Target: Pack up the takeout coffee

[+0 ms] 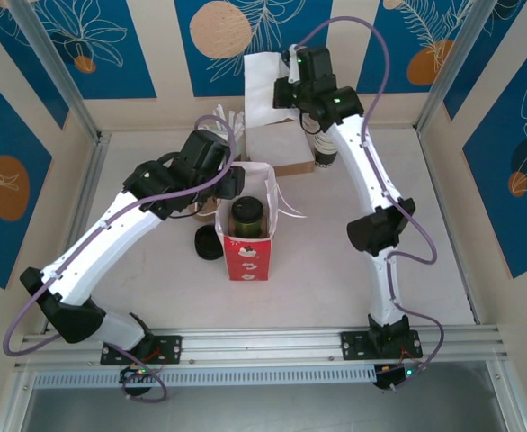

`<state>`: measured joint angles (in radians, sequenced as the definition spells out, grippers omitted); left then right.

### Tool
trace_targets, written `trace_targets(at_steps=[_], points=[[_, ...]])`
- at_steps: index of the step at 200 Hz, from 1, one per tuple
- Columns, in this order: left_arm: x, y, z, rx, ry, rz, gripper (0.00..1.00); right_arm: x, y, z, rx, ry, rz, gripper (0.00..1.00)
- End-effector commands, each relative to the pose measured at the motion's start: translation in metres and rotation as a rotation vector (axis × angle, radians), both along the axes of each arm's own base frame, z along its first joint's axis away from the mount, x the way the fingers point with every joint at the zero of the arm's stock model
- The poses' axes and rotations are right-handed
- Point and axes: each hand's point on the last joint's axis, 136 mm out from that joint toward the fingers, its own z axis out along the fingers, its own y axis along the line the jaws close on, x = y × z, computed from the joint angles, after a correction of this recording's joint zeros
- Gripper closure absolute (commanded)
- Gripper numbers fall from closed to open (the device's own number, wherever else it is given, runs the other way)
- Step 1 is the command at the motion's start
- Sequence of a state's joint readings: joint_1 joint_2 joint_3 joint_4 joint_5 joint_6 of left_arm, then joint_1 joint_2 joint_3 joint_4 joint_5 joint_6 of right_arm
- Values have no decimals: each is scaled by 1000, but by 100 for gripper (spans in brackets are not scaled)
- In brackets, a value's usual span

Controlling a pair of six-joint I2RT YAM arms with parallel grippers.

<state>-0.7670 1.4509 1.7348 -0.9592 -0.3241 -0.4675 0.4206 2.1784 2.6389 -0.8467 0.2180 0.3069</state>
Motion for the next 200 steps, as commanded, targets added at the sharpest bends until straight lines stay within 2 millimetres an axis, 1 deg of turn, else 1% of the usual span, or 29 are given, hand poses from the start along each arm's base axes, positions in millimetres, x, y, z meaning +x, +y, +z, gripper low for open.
trace_targets(at_steps=[1,22,42,46,57,69,81,106,146,152,164,176,200], points=[[1,15,30,-16,-77,22,40,-49,-5,41,117,52,11,100],[-1,22,38,-21,-103,38,38,-83,-4,60,192,93,47,100],[-2,29,41,-18,-115,52,37,-115,-2,73,281,138,74,100],[-3,30,41,-18,-117,54,37,-119,-1,71,297,160,72,100],[-4,34,41,-22,-123,64,37,-136,-1,75,365,214,70,100],[-6,38,40,-25,-128,74,36,-156,9,74,441,283,120,100],[-6,43,37,-25,-127,89,36,-175,22,78,495,306,187,100],[-9,56,28,-4,-121,123,35,-202,37,86,572,334,265,100],[-15,75,24,27,-142,174,35,-234,58,87,692,381,345,100],[-16,79,24,24,-153,184,35,-236,60,82,702,386,331,100],[-18,87,25,18,-171,208,35,-242,65,78,730,370,319,100],[-20,94,25,8,-183,227,35,-246,65,77,749,347,307,100],[-23,103,26,9,-197,249,35,-246,70,60,761,367,288,100]])
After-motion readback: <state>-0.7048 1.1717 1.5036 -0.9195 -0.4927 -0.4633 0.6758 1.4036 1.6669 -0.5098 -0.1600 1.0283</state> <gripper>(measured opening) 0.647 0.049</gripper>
